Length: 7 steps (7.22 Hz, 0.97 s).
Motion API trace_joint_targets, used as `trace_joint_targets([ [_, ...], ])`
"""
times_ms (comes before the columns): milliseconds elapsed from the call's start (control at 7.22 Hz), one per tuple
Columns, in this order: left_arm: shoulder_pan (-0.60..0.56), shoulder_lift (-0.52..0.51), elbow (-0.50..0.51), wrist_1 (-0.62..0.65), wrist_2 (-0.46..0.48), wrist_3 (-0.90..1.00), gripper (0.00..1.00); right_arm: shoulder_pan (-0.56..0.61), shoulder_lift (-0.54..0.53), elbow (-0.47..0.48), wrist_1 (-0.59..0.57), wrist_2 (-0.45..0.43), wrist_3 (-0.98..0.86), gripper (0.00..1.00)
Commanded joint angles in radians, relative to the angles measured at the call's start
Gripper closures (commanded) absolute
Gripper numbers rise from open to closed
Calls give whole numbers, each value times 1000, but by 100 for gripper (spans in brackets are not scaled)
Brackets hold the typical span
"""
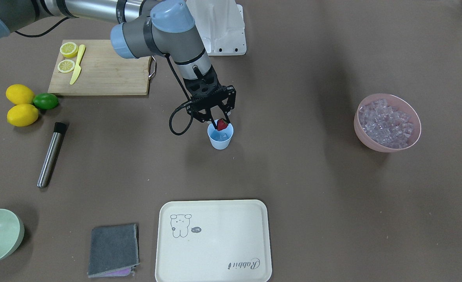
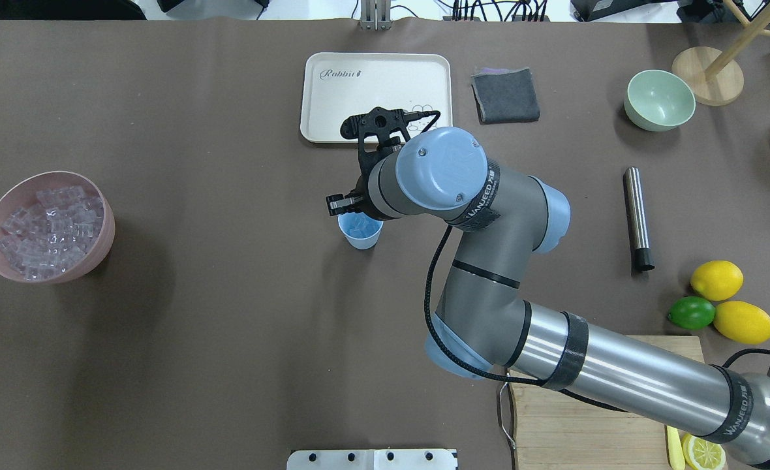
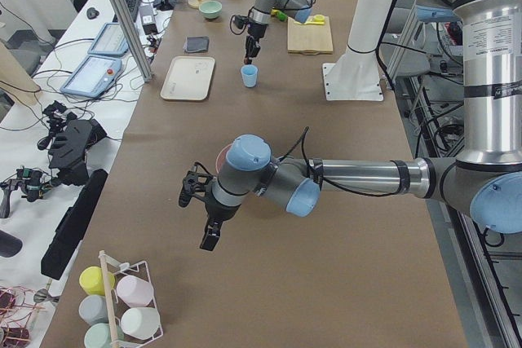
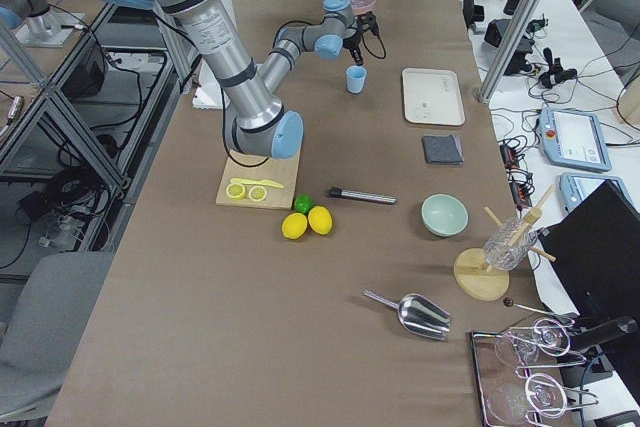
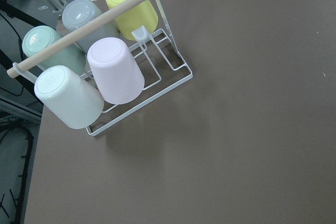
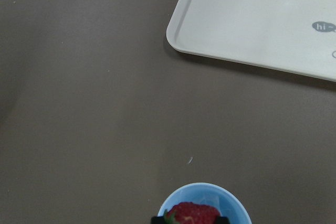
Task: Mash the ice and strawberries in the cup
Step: 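Carry the strawberry with the right gripper over the light-blue cup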
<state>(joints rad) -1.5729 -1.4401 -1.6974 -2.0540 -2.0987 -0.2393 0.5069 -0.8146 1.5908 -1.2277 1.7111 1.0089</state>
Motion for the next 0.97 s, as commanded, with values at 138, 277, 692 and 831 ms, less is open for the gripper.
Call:
trace_joint_targets([
  [138,-1,1,4,0,0,0,2,-14,5,-48,4,-25,-4,100],
  [277,-1,-2,8,0,0,0,2,-22,5,-48,2,-25,2,73],
  [692,-2,0,7,-2,0,2,2,-18,6,-37,1,29,40,0],
  [831,-13,1,7,-2,-1,2,2,31,6,-35,2,135,48,0],
])
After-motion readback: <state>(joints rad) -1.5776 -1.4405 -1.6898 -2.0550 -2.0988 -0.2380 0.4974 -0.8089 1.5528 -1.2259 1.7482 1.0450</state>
